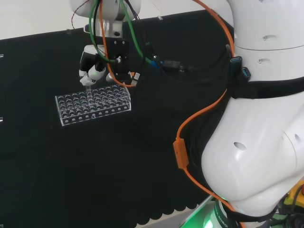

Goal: Put the test tube back in the rack.

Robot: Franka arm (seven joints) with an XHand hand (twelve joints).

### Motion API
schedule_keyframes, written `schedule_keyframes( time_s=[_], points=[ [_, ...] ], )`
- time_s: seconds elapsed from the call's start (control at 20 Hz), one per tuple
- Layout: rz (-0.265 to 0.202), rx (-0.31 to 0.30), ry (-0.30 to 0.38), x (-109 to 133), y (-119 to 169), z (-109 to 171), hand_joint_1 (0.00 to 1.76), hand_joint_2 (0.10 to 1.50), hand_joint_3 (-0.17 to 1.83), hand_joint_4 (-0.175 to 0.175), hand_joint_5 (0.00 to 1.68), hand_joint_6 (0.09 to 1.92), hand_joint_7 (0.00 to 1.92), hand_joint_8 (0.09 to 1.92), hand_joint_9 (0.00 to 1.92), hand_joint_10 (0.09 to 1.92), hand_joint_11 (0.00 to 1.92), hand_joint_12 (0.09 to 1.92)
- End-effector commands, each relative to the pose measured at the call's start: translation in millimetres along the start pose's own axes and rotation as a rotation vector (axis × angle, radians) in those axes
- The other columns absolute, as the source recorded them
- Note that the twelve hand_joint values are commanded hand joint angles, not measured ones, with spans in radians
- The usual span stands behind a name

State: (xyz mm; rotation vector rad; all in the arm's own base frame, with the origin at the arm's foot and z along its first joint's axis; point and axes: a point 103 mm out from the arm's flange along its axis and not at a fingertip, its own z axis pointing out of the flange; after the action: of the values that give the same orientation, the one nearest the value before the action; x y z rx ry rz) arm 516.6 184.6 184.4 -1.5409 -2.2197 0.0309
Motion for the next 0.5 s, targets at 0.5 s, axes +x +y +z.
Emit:
schedule_keyframes(
  time_s=[0.5],
  points=[
    [-0.010, 0.011, -0.002, 0.6, 3.9, 5.1, 1.41, 1.07, -0.17, -0.175, 1.19, 0.64, 1.33, 0.73, 1.19, 0.46, 0.79, 1.21]
  ],
)
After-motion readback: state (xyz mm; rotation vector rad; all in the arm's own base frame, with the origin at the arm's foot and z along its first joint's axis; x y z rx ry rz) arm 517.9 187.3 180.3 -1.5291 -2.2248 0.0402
